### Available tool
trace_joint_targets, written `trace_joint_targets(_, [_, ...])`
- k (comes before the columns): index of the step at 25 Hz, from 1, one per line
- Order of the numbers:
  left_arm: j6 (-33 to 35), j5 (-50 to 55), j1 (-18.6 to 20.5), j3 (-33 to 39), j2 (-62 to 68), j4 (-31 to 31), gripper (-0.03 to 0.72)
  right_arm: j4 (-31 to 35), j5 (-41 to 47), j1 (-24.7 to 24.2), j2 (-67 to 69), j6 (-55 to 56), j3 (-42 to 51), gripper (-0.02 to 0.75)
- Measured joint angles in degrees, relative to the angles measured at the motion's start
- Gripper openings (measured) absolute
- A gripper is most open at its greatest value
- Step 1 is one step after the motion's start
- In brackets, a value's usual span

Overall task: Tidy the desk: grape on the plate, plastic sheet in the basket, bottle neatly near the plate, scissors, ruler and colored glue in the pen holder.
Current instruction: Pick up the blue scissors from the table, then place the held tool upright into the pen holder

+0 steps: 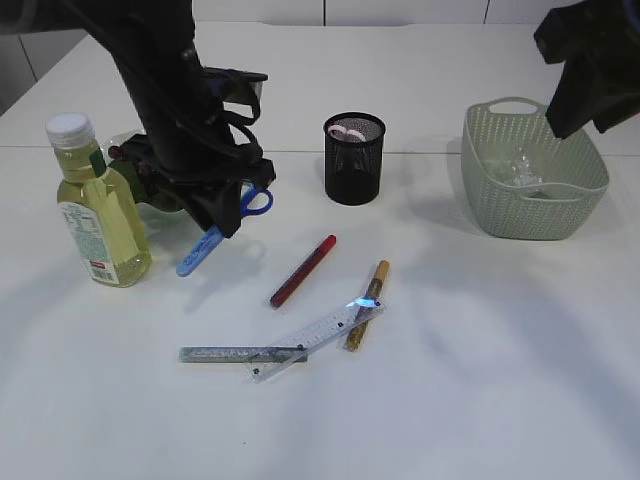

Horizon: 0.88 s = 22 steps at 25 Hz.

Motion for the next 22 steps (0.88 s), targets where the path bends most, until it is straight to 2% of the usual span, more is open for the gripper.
trace_joint_targets(8, [0.0,-2.8,-1.7,0.0,-3.7,-0.3,0.154,0.0,0.0,0.0,0.0,0.0,0.0,0.297])
trace_joint_targets(22, [0.0,-34.5,-1.7,0.0,-4.5,0.2,0.153,0.0,0.2,0.0,0.0,0.0,0.0,0.297])
